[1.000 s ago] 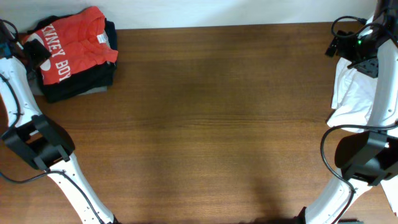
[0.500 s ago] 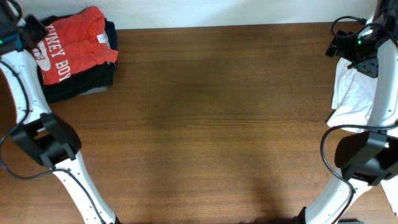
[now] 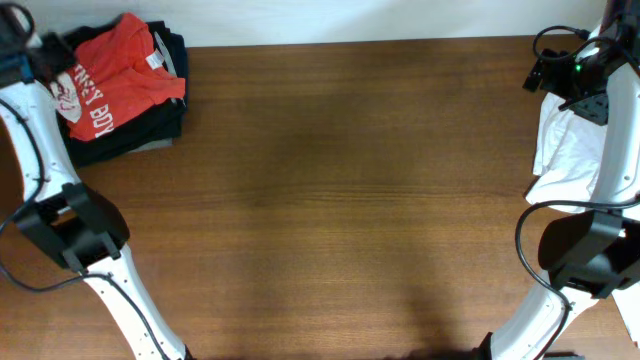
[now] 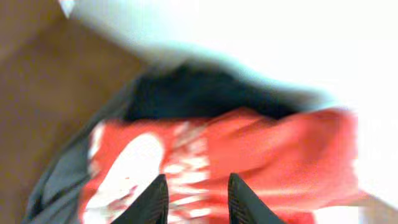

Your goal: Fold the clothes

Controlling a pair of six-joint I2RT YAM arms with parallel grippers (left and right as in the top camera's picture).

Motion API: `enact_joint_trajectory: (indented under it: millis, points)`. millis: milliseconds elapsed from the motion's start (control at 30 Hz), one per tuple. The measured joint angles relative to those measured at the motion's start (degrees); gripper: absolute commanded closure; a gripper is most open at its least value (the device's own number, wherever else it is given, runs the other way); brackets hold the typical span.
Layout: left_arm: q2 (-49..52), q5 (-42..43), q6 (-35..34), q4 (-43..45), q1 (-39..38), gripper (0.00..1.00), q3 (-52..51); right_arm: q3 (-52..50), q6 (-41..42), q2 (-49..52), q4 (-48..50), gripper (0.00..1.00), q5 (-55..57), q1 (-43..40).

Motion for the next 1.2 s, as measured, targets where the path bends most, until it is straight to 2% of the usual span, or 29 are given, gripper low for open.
enact_joint_trajectory:
  millis: [67, 133, 200, 267, 400, 467, 567, 633, 667, 700, 767, 833, 900, 933, 1200]
  points:
    - [-2.4, 2.9, -0.2, 1.0, -1.5, 0.63, 0.4, 0.0, 0.0, 0.0, 0.0, 0.02, 0.0, 0.0]
    - [-2.6, 4.5, -0.2, 1.8, -3.9, 0.55, 0.7, 0.0, 0.0, 0.0, 0.0, 0.02, 0.0, 0.0]
    - [-1.6, 5.5, -0.4, 2.9, -6.3, 0.55, 0.7, 0.0, 0.0, 0.0, 0.0, 0.02, 0.0, 0.0]
    - [0.9, 6.4, -0.4, 4.6, -8.7, 0.51, 0.7, 0.0, 0.0, 0.0, 0.0, 0.02, 0.0, 0.0]
    - [8.8, 6.3, -0.5, 4.9, -9.4, 0.35, 0.6, 0.0, 0.0, 0.0, 0.0, 0.02, 0.0, 0.0]
    - [11.4, 6.4, -0.6, 4.5, -9.4, 0.3, 0.4, 0.0, 0.0, 0.0, 0.0, 0.02, 0.0, 0.0]
    - [11.8, 7.2, -0.6, 4.0, -9.7, 0.3, 0.9, 0.0, 0.0, 0.0, 0.0, 0.02, 0.0, 0.0]
    - [11.4, 9.5, -0.6, 2.4, -9.7, 0.2, 1.0, 0.0, 0.0, 0.0, 0.0, 0.02, 0.0, 0.0]
    - [10.8, 11.1, -0.5, 1.4, -9.7, 0.04, 1.0, 0.0, 0.0, 0.0, 0.0, 0.02, 0.0, 0.0]
    - [9.2, 15.0, -0.6, -0.2, -9.7, 0.01, 1.0, 0.0, 0.0, 0.0, 0.0, 0.02, 0.0, 0.0]
    - [5.9, 20.1, -0.6, -1.7, -9.7, 0.01, 1.0, 0.0, 0.0, 0.0, 0.0, 0.02, 0.0, 0.0]
    - [-2.2, 28.2, -0.6, -8.2, -9.7, 0.01, 1.1, 0.0, 0.0, 0.0, 0.0, 0.02, 0.0, 0.0]
    - [-8.7, 30.8, -0.6, -14.3, -9.7, 0.01, 1.6, 0.0, 0.0, 0.0, 0.0, 0.02, 0.0, 0.0]
    - [-12.6, 32.0, -0.4, -20.9, -9.7, 0.01, 1.8, 0.0, 0.0, 0.0, 0.0, 0.02, 0.0, 0.0]
    - [-21.9, 31.8, 7.8, -48.9, -9.8, 0.01, 2.2, 0.0, 0.0, 0.0, 0.0, 0.02, 0.0, 0.0]
